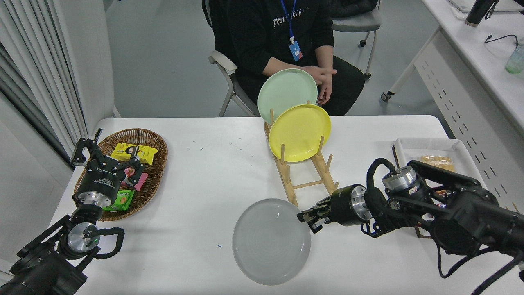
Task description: Place the plate on the table
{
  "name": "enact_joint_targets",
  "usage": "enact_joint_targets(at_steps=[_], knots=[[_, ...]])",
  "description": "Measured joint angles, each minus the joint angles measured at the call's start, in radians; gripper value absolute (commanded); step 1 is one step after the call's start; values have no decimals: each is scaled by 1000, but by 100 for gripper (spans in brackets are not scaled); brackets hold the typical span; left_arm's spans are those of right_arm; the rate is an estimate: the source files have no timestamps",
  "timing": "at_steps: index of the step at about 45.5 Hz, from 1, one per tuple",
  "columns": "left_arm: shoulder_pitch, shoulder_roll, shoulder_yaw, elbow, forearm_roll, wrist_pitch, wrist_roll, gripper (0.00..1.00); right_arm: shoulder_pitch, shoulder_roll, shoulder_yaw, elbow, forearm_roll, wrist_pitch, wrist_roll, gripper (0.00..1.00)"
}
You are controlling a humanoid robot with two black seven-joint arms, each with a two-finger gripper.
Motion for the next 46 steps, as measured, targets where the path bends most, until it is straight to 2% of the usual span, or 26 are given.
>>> enact_joint_targets(at_steps=[46], knots=[[0,0,0,0,0,0,0,98,-175,46,132,-78,19,-18,8,0]])
